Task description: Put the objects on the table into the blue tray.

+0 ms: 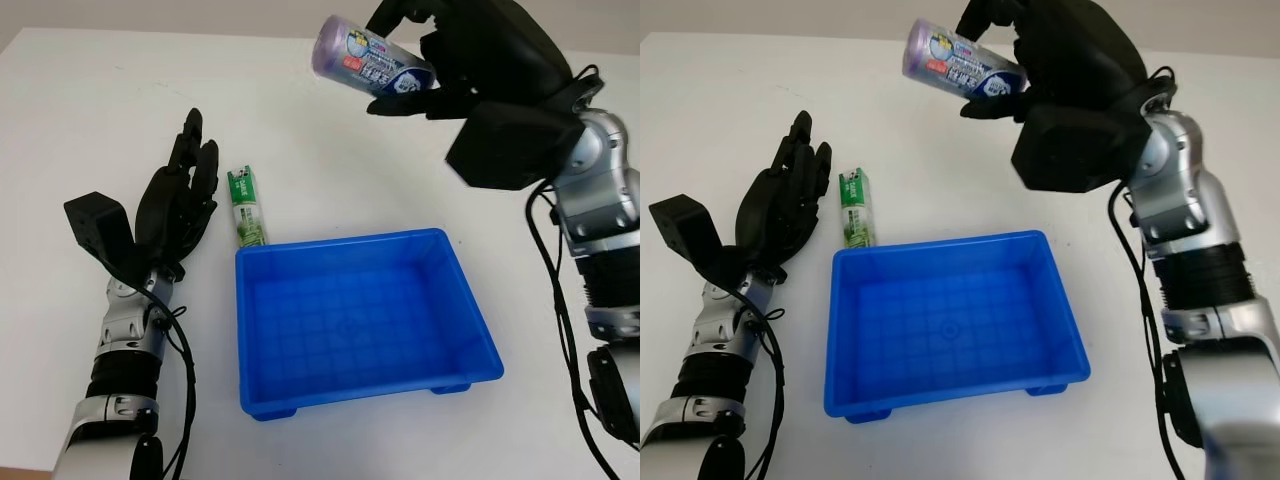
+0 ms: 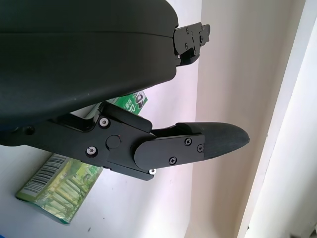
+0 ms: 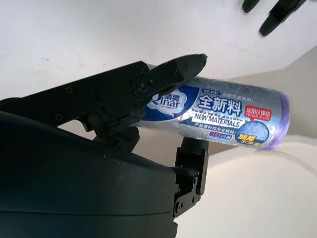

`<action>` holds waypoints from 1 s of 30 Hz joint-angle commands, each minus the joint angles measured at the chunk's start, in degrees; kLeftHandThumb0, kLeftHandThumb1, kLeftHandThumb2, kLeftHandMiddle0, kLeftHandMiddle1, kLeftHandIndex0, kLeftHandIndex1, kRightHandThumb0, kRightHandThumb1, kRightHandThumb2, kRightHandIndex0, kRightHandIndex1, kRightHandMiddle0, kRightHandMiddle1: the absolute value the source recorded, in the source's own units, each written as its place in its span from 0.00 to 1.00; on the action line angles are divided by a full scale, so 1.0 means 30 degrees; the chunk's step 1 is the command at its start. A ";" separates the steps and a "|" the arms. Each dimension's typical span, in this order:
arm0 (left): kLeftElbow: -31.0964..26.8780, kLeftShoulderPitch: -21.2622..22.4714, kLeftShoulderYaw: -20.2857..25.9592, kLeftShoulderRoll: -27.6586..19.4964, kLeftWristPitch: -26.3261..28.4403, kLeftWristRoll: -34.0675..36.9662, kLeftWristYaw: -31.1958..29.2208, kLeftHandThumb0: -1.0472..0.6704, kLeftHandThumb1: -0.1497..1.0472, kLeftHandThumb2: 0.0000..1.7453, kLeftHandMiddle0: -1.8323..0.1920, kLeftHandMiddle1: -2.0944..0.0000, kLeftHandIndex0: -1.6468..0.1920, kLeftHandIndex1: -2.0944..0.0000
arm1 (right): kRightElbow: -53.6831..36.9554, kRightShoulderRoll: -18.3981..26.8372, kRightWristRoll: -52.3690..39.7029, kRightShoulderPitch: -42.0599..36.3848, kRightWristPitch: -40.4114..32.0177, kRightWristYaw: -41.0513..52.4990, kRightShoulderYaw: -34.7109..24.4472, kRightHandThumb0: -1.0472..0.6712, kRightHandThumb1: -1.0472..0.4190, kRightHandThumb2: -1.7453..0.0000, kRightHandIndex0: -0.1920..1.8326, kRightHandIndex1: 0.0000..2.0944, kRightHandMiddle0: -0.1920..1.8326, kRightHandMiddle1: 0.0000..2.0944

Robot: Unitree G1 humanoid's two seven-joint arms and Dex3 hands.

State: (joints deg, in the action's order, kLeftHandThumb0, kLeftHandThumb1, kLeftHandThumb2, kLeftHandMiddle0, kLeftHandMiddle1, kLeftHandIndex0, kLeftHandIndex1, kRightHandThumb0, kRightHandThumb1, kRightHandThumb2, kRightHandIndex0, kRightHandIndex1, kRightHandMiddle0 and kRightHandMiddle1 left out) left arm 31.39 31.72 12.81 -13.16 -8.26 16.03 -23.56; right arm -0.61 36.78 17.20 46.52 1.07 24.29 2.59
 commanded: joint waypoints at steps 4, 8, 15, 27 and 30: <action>-0.0046 0.0325 0.0057 -0.0165 -0.0012 0.0001 0.0051 0.17 1.00 0.30 1.00 1.00 1.00 1.00 | -0.5783 0.1631 -0.1920 -0.1935 -0.4166 0.3950 -0.0834 0.41 0.00 0.94 0.54 1.00 0.39 1.00; -0.0131 0.0333 0.0030 -0.0197 0.0058 -0.0034 0.0106 0.17 1.00 0.31 1.00 1.00 1.00 1.00 | -0.8964 0.2425 -0.2490 -0.2992 -0.6567 0.5938 -0.0567 0.42 0.00 0.94 0.56 1.00 0.39 1.00; -0.0316 0.0287 0.0016 -0.0227 0.0064 0.0001 0.0075 0.18 1.00 0.31 1.00 1.00 1.00 1.00 | -1.1945 0.3710 -0.2608 -0.3708 -0.9626 0.8414 0.0871 0.42 0.00 0.93 0.59 1.00 0.39 1.00; -0.0208 0.0331 0.0021 -0.0300 0.0136 0.0018 -0.0047 0.18 1.00 0.31 1.00 1.00 1.00 1.00 | -1.0745 0.3722 -0.0550 -0.5108 -0.7303 0.8690 0.3871 0.33 0.00 0.95 0.38 1.00 0.23 0.95; -0.0159 0.0362 0.0025 -0.0339 0.0075 -0.0021 -0.0062 0.18 1.00 0.31 1.00 1.00 1.00 1.00 | -1.0099 0.3725 -0.0899 -0.4924 -0.6214 0.9063 0.3747 0.32 0.00 0.97 0.10 0.81 0.11 0.67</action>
State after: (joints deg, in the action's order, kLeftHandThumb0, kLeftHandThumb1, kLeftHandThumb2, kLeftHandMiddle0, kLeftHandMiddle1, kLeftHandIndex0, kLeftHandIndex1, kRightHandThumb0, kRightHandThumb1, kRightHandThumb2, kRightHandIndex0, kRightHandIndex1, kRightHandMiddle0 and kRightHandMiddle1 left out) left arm 31.24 31.99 12.84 -13.57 -7.95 15.95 -23.50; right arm -31.06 47.98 14.92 31.08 -18.62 51.11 14.21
